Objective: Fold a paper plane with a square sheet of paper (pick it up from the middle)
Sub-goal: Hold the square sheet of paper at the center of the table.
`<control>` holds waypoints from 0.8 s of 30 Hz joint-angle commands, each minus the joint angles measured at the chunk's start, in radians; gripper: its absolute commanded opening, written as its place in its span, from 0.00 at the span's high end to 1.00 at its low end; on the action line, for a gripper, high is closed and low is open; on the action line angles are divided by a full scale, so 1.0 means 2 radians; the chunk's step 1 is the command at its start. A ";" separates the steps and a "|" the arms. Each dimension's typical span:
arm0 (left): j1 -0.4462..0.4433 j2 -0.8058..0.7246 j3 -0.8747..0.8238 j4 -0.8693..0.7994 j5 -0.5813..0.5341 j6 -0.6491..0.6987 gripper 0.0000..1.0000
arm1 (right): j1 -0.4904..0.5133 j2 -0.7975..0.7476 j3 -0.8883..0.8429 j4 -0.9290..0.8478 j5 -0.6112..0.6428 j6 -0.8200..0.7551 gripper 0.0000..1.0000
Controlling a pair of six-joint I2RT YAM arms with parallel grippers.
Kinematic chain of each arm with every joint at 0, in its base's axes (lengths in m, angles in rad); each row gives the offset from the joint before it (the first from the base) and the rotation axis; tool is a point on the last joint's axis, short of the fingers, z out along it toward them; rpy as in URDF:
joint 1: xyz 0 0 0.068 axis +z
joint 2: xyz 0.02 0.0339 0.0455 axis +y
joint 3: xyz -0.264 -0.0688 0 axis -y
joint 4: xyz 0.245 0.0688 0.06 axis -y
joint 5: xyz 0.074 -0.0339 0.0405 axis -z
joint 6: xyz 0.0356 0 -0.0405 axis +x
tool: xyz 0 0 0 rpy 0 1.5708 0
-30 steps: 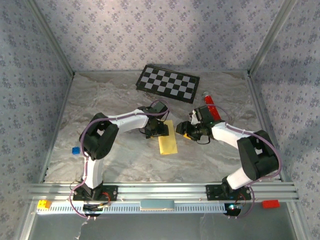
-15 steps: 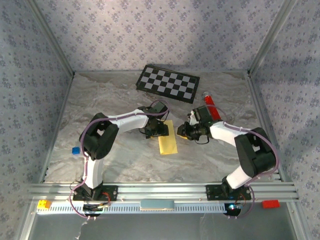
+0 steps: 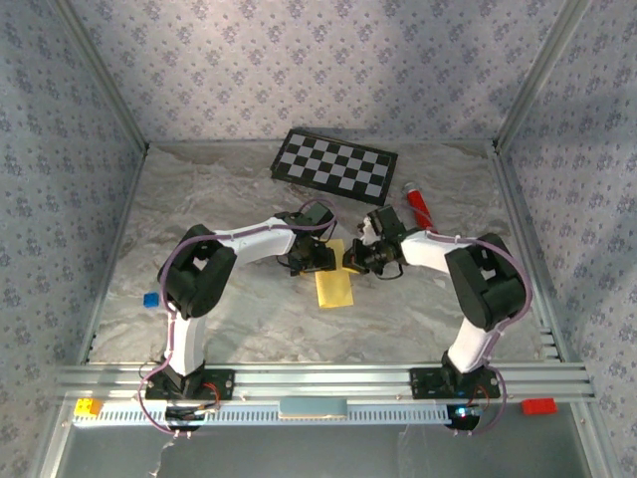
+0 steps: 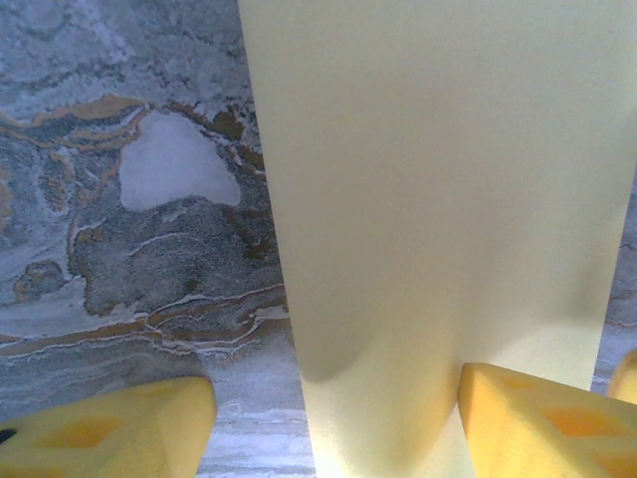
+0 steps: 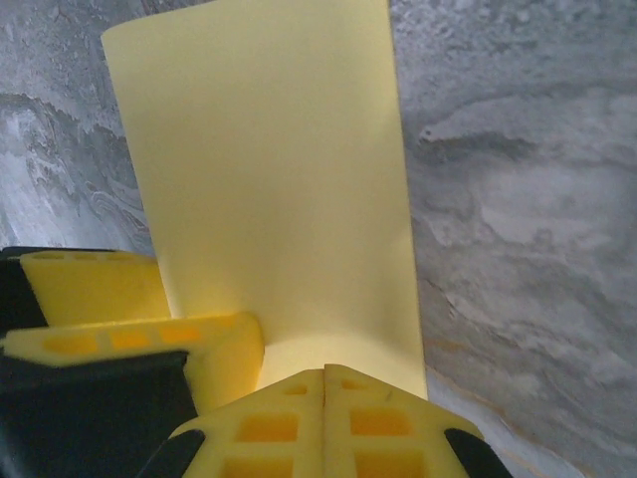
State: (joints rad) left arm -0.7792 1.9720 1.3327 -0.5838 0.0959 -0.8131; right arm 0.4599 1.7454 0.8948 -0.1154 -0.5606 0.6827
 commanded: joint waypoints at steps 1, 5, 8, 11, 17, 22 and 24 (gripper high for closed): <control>-0.007 0.056 -0.022 0.058 0.012 -0.002 0.32 | 0.006 0.019 0.025 -0.007 -0.017 -0.009 1.00; -0.006 0.056 -0.021 0.058 0.012 -0.003 0.32 | 0.012 0.036 0.037 -0.019 -0.010 -0.017 1.00; -0.007 0.055 -0.021 0.058 0.012 -0.003 0.32 | 0.013 0.051 0.038 -0.041 0.009 -0.023 1.00; -0.006 0.056 -0.019 0.057 0.012 -0.002 0.32 | 0.013 0.057 0.026 -0.056 0.033 -0.039 1.00; -0.006 0.050 -0.014 0.055 0.012 -0.002 0.32 | 0.012 0.063 0.001 -0.055 0.048 -0.046 1.00; -0.004 -0.004 -0.017 0.061 0.002 -0.007 0.31 | 0.011 0.063 0.000 -0.057 0.053 -0.049 1.00; -0.001 -0.039 -0.024 0.073 0.000 -0.008 0.31 | 0.009 0.061 0.001 -0.056 0.051 -0.051 1.00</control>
State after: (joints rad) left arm -0.7811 1.9419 1.3121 -0.5598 0.0956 -0.8238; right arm 0.4778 1.8324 0.9432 -0.1371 -0.5411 0.6086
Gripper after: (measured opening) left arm 0.690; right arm 0.053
